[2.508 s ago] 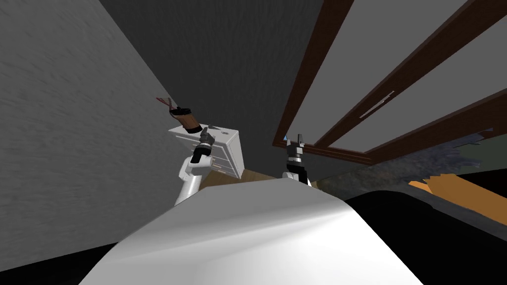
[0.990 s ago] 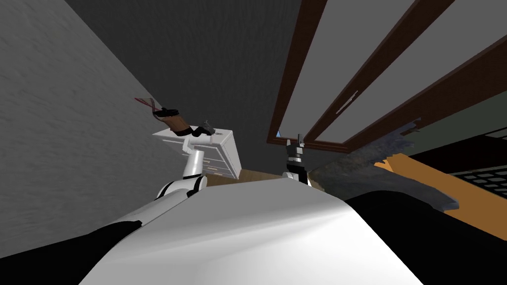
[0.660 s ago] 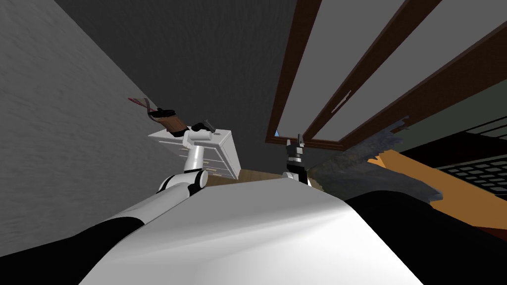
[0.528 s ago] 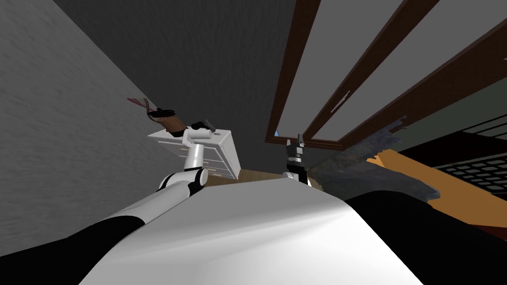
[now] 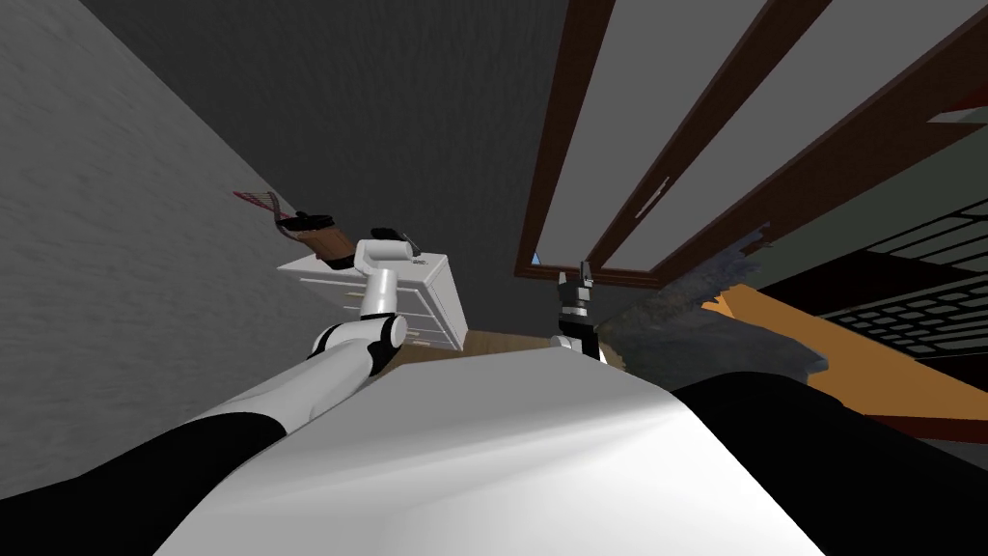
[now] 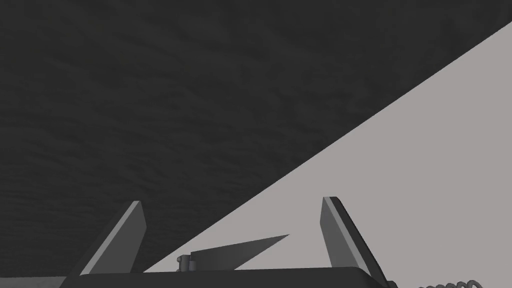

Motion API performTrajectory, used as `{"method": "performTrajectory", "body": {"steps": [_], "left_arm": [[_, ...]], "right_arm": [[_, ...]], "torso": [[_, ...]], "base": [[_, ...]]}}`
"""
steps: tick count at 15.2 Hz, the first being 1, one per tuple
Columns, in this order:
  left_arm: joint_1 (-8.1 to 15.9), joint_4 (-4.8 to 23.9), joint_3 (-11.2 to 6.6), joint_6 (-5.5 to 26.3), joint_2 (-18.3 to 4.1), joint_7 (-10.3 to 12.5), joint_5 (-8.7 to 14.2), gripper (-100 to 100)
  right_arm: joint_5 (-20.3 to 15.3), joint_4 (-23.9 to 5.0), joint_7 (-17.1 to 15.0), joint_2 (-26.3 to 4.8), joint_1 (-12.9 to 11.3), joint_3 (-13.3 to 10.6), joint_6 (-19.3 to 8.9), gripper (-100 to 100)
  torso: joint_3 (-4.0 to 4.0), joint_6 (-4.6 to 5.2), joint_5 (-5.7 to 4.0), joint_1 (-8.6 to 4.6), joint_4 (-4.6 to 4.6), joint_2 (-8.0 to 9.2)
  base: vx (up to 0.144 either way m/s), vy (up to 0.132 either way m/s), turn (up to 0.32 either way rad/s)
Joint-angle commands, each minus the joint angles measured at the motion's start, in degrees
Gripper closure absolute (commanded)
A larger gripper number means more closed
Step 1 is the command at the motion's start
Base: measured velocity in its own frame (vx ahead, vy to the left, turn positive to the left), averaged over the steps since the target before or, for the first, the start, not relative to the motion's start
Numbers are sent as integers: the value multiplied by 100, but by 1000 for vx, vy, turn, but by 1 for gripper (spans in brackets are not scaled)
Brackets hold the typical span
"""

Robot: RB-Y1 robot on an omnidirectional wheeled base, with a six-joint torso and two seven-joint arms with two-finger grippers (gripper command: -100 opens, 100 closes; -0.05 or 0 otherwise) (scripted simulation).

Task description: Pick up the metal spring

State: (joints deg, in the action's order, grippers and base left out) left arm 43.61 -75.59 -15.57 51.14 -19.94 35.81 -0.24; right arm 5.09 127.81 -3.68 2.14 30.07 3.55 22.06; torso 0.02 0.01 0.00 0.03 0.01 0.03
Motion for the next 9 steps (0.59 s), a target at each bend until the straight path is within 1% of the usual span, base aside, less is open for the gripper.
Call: {"method": "performTrajectory", "body": {"steps": [1,2,3,4,5,6,7,8,9], "left_arm": [[258,233,-48,286,-25,79,17,-100],[258,233,-48,404,-25,79,17,-100],[258,233,-48,411,-25,79,17,-100],[524,499,-117,618,-61,177,40,-100],[580,545,-117,728,-61,177,40,-100],[580,545,-117,832,-61,177,40,-100],[813,767,-184,971,-97,269,61,-100],[887,854,-184,1092,-97,269,61,-100],[887,854,-184,1213,-97,269,61,-100]], "right_arm": [[0,0,0,0,0,0,0,0],[0,0,0,0,0,0,0,0],[0,0,0,0,0,0,0,0],[0,0,0,0,1,0,0,0],[0,0,0,0,0,0,0,0],[0,0,0,0,0,0,0,0],[0,0,0,0,0,0,0,0],[0,0,0,0,0,0,0,0],[0,0,0,0,0,0,0,0]], "torso": [[0,0,0,0,0,0],[1,-1,0,1,0,1],[1,-2,1,2,0,1],[0,-4,1,2,0,0],[0,-1,0,2,0,0],[0,0,1,3,0,0],[0,-2,1,3,0,0],[0,0,1,4,0,0],[1,-1,1,5,0,1]], "base": [[-15,15,-90],[-11,16,-38],[-5,11,-5],[-8,15,-61],[-9,21,-94],[-6,17,-53],[-11,20,-89],[-14,26,-90],[-10,22,-31]]}}
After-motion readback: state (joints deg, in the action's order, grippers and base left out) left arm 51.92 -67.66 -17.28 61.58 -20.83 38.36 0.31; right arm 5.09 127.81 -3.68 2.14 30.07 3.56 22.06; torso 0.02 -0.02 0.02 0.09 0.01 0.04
